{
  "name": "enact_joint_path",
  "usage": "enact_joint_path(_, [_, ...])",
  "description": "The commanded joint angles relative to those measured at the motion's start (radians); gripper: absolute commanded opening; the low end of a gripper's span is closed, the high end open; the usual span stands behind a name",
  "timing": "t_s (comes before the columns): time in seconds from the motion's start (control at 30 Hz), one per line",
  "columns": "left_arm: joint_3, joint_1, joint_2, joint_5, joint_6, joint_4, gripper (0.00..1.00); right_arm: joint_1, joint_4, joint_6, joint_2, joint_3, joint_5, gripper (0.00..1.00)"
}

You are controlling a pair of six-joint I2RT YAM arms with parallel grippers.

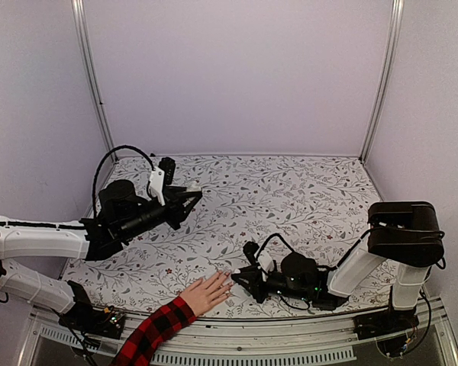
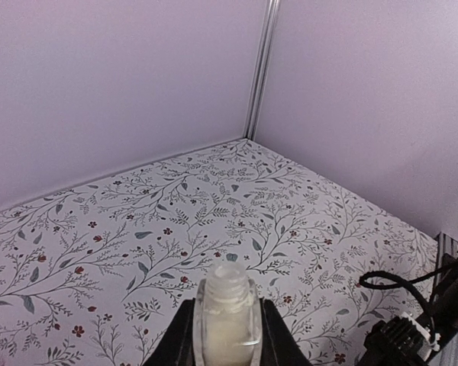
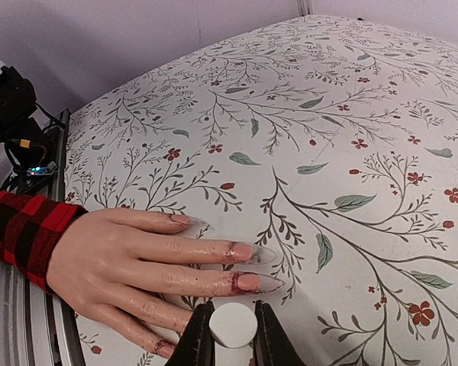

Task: Paint the nails
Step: Paint the nail polish on the nail.

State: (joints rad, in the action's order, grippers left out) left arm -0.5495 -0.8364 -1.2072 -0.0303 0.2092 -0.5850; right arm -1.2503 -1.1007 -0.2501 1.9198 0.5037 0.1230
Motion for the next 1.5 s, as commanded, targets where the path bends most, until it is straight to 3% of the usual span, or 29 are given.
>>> enact_joint_path(0.0, [-0.029,0.007,-0.009,0.009,-0.017,-0.018,0.0,-0.007,0.006,-0.006,0.001,0.008,0.027,0.0])
enact_joint_path(1.47, [-0.032,0.006,-0.013,0.01,-0.016,-0.018,0.0,-0.005,0.029,-0.011,-0.024,-0.021,0.093,0.0])
